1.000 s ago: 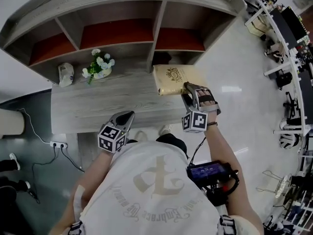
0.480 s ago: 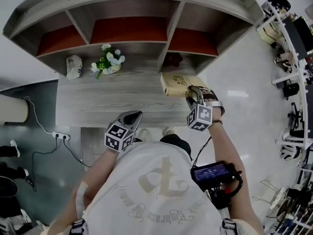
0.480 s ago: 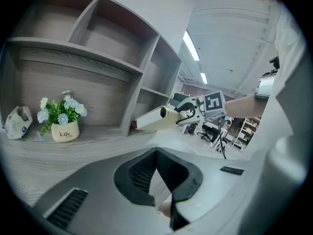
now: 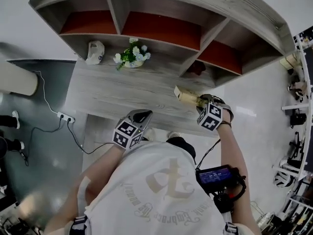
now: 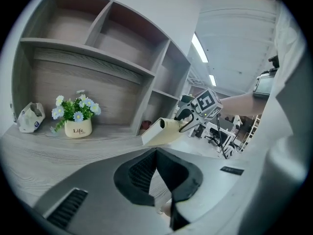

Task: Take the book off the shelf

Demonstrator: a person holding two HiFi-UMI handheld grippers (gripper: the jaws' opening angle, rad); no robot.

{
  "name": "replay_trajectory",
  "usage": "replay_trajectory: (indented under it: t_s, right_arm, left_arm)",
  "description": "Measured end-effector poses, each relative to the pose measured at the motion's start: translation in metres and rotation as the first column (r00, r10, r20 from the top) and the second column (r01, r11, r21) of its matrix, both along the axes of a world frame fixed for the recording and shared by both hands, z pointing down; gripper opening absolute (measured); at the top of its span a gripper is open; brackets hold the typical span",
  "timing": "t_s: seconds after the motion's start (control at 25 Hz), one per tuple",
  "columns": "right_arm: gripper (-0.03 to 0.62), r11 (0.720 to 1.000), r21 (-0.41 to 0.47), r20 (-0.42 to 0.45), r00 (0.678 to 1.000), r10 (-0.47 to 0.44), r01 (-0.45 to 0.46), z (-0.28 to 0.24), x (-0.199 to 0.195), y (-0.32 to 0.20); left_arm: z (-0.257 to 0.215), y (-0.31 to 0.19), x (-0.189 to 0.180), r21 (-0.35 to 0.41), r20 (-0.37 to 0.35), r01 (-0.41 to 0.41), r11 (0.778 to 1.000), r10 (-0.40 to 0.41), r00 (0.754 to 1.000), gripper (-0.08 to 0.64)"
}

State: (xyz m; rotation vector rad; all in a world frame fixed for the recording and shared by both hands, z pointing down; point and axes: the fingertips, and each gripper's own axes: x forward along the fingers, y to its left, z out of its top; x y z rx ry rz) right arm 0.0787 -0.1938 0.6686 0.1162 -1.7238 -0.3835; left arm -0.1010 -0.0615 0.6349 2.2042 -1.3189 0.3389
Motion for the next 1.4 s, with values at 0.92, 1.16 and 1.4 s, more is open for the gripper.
replay_trajectory:
  t_s: [0.92,1.16,1.4]
  right_arm:
    - [0.217,0.984,-0.18,-0.061,0.998,0.003,-0.014,0.016,-0.015,-0.013]
    - [0.245,0.985,-0.167,-0.011,0.999,0.032,-0.033,0.011,-0.018,-0.017]
    - [0.245,0.987,-0.154,0.071,0.995,0.063,-0.052,-0.002,-0.022,-0.019]
  left_arm:
    - [0.01,0.0,-0.021,-0.028,0.0,0.05,0.998,-0.05,0.999,0.014]
    - [0.009,-0.001,-0.023,-0.028,0.006,0.048,0.998,-0.048,0.999,0.014]
    - [0.007,-0.003,-0.021,-0.022,0.011,0.032,0.999,-0.032,0.999,0.014]
